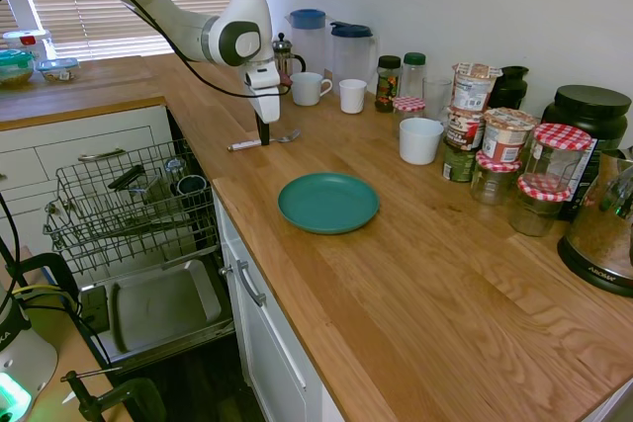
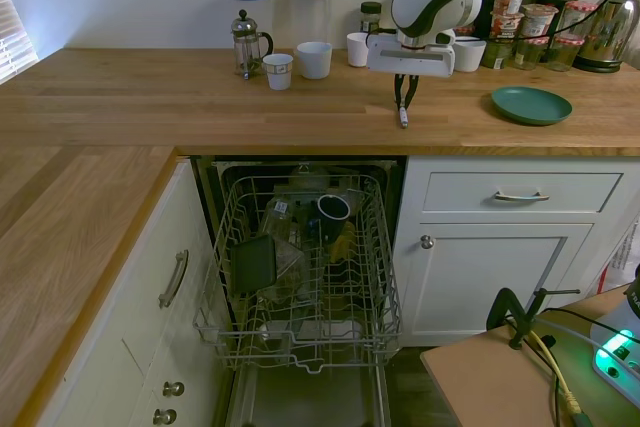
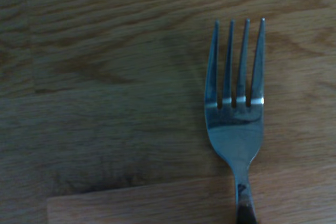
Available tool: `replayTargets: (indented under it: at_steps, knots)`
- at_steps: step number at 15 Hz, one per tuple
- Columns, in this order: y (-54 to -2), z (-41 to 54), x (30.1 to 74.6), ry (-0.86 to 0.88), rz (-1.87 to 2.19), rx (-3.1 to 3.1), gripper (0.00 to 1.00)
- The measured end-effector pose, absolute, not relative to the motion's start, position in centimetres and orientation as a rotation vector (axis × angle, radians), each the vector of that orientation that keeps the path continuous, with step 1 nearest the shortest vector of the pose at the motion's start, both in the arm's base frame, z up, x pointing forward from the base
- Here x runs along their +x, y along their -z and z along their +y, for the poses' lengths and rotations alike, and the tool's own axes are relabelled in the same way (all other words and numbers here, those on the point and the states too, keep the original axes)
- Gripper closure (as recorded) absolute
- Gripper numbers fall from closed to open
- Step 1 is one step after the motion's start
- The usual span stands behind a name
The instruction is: Put the fork in the dishwasher
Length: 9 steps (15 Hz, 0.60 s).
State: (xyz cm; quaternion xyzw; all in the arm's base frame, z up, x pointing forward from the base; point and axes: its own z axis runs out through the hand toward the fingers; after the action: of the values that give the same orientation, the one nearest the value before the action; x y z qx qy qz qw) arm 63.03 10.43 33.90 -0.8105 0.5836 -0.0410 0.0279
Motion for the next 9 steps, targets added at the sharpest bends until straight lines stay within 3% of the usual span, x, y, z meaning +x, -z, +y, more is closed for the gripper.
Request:
replayTargets:
  at_steps: [4,9]
  knots:
    - [-36.6,12.2,61.0,0.152,1.768,-2.504,1.00]
    - [-39.1,18.6,55.2,0.152,1.756,-2.492,1.00]
